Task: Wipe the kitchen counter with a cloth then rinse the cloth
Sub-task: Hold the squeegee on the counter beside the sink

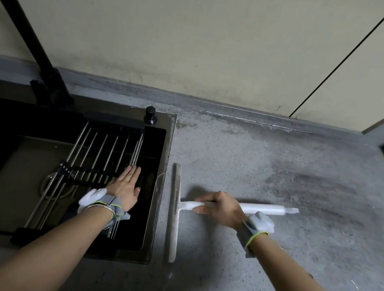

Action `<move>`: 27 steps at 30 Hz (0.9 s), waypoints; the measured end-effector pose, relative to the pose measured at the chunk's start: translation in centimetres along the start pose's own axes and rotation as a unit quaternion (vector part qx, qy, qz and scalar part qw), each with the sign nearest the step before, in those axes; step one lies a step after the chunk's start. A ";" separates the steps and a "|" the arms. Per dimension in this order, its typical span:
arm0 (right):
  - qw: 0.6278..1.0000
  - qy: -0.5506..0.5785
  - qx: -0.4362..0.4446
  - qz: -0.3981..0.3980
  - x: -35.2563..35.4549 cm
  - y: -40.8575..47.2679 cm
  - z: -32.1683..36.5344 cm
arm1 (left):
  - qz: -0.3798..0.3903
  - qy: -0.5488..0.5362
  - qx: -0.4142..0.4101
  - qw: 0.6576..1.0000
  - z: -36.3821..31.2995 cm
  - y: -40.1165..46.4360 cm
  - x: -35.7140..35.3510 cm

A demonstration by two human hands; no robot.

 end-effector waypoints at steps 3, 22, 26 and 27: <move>1.000 0.013 -0.005 -0.011 -0.5 0.2 0.4 | 0.003 -0.003 -0.006 1.000 0.1 -0.2 -0.5; 0.993 0.035 -0.067 -0.091 6.5 -6.2 -8.1 | 0.018 0.008 0.019 1.000 0.5 -0.6 -2.6; 0.997 -0.002 -0.047 -0.067 4.7 -5.1 -6.2 | 0.041 0.009 0.015 0.999 0.7 -0.5 -2.7; 0.997 -0.006 -0.046 -0.056 4.2 -4.7 -5.7 | 0.046 0.007 0.014 0.999 0.8 -0.4 -2.7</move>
Point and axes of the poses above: each hand's wrist, its own y-axis towards the middle knuckle, its own x-axis out of the back of the hand, z = x × y, the point moved 3 cm from there along y, towards the middle knuckle, and after that the axes turned 7 degrees about y, right-handed, at the moved point
